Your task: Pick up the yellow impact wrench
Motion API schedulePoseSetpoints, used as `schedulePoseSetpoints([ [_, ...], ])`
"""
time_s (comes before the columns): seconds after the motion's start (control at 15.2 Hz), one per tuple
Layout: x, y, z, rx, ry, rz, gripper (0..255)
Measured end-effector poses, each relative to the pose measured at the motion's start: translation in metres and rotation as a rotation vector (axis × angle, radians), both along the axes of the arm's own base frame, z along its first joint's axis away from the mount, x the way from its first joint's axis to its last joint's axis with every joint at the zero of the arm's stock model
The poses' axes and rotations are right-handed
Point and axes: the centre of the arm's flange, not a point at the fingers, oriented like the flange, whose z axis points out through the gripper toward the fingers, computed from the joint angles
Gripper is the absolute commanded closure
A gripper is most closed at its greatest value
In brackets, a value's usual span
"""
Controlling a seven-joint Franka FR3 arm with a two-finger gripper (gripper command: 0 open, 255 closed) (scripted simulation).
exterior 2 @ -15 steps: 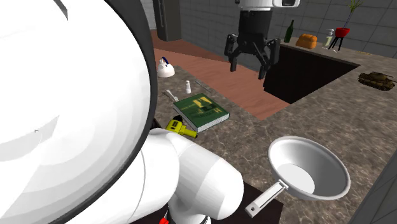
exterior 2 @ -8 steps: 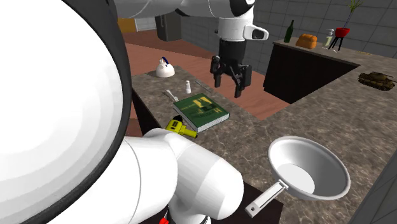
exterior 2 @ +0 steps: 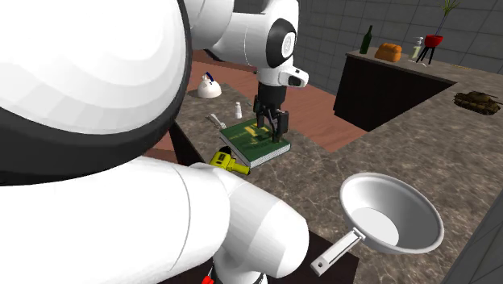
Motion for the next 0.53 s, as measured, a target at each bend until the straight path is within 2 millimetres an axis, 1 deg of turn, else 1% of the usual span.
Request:
schedulePoseSetpoints([
  [0.07,0.001,0.011,-0.007,0.002,-0.001,-0.021,0],
  [0.13,-0.002,0.016,-0.017,0.004,-0.001,-0.045,0],
  [0.26,0.002,0.031,-0.041,0.008,0.000,-0.091,0],
  [0.53,0.011,0.061,-0.082,0.015,-0.001,-0.181,0],
])
